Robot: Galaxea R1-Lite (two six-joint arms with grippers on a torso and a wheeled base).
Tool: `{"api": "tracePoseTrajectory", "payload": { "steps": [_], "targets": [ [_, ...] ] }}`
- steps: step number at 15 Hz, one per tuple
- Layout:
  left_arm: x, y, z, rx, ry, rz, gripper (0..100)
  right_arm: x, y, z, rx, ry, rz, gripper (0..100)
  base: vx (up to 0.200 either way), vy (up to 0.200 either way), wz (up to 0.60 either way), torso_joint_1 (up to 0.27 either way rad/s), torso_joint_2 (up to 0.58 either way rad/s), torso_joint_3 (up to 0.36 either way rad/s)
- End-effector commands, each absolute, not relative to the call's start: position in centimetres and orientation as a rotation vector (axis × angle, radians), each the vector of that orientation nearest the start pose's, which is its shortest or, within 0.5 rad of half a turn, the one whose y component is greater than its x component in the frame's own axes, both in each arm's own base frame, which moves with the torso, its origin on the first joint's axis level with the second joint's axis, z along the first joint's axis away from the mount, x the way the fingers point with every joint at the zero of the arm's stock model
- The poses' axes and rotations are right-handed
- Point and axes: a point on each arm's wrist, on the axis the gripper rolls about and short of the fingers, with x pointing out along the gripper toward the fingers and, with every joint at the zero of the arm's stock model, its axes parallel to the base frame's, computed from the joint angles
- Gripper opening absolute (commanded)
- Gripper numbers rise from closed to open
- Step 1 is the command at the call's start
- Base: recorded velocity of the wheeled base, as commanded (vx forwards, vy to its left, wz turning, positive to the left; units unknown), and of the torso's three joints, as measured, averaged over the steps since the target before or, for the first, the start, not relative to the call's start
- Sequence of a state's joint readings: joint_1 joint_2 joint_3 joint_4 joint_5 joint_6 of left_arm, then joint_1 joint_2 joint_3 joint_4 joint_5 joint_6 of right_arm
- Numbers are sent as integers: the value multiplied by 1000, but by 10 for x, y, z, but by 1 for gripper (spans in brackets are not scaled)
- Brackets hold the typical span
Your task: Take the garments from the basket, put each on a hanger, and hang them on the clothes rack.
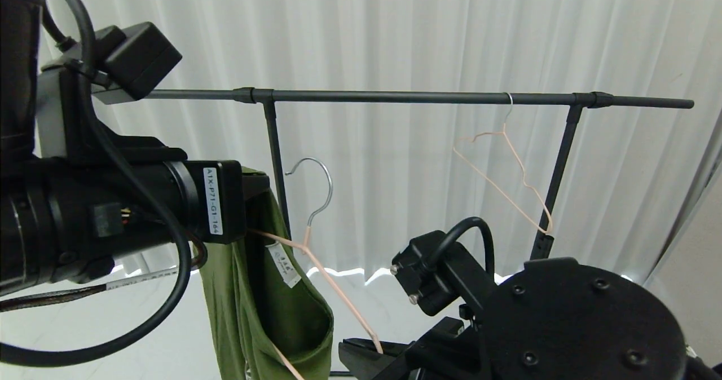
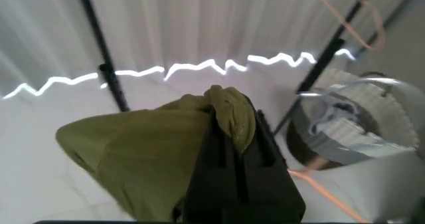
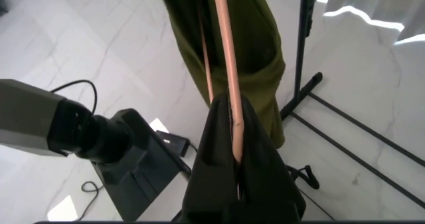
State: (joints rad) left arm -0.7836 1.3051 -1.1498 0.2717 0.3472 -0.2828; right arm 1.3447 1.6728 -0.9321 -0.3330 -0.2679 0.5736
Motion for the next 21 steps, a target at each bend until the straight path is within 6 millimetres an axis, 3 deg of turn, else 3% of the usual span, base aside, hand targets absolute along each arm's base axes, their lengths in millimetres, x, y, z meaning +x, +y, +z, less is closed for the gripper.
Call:
{"api": "tracePoseTrajectory", "payload": {
  "steps": [1, 8, 13, 21],
  "targets": [
    [140, -134, 298, -50, 410, -397, 0, 75, 301, 195, 204, 583, 934, 0, 0, 0, 0, 0, 0, 0],
    [127, -142, 296, -33, 416, -470, 0, 85, 309, 192, 207, 578, 900, 0, 0, 0, 0, 0, 0, 0],
    [115, -124, 282, -9, 430, -454, 0, 103, 293, 216, 292, 438, 836, 0, 0, 0, 0, 0, 0, 0],
    [117, -132, 278, 89, 427, -494, 0, 103, 296, 224, 292, 305, 886, 0, 0, 0, 0, 0, 0, 0]
  ]
}}
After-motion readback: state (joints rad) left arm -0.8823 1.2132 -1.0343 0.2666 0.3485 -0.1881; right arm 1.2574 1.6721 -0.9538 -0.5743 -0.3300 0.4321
